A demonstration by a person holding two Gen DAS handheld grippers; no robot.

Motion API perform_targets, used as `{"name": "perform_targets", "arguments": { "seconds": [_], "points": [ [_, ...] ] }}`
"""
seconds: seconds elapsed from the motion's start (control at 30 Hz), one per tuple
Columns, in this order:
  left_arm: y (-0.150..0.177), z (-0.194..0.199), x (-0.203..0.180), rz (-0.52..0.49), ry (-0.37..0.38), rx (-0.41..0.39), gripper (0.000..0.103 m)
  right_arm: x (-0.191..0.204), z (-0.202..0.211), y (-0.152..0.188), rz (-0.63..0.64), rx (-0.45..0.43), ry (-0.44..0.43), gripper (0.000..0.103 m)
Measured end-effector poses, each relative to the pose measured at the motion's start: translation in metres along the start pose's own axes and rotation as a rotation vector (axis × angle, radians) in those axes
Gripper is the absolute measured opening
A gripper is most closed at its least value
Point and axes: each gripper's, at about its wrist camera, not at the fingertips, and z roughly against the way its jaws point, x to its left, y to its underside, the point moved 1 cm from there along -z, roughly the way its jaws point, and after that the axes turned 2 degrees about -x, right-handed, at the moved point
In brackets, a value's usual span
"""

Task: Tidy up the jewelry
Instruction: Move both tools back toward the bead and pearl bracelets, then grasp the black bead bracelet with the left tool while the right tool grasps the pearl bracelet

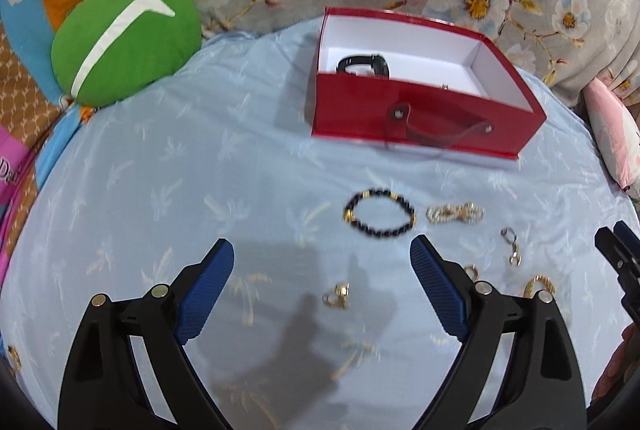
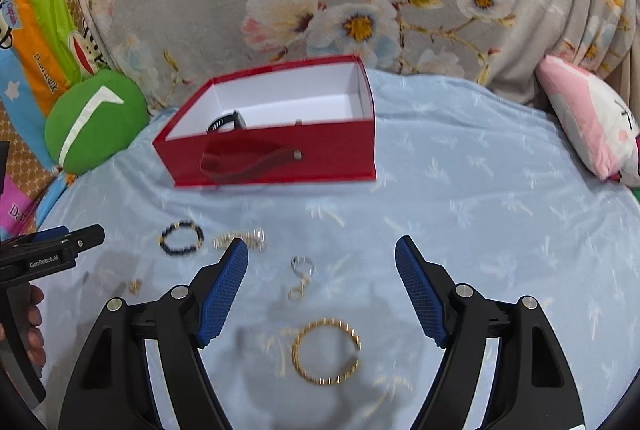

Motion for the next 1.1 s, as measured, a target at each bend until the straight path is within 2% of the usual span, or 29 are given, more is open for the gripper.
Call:
{"name": "perform_targets", "arguments": {
  "seconds": [0.13, 0.33, 0.6, 0.8, 0.97, 1.0, 1.1],
  "points": [
    [0.018, -0.005, 0.001, 0.017, 0.010, 0.036, 0.087, -0.004, -0.005, 0.026, -0.023, 0.056, 0.001, 0.074],
    [0.029, -0.011, 0.000, 0.038, 0.031, 0.056, 0.087, -0.007, -0.012, 0.048, -0.058, 0.101, 0.005, 0.074],
    [0.016, -0.041, -0.013, 0.073, 0.086, 0.087, 0.087, -0.002, -0.023, 0.052, -0.056, 0.122, -0.003, 0.074],
    [0.001, -0.083, -0.032, 0.035, 0.054, 0.121, 0.087, 0.001, -0.032, 0.049, -0.040, 0.126, -0.001, 0.074],
    [-0.007, -0.106, -0.042, 0.010, 0.025, 0.129, 0.073, 0.000, -0.040, 0.049, -0.042, 0.139, -0.009, 0.074],
    [-0.008, -0.107, -0.044, 0.003, 0.025, 0.128, 0.073, 0.000, -0.041, 0.049, -0.041, 0.142, -0.012, 0.074],
    [-0.010, -0.107, -0.047, -0.005, 0.031, 0.119, 0.060, 0.006, -0.048, 0.043, -0.034, 0.145, -0.038, 0.074]
  ]
}}
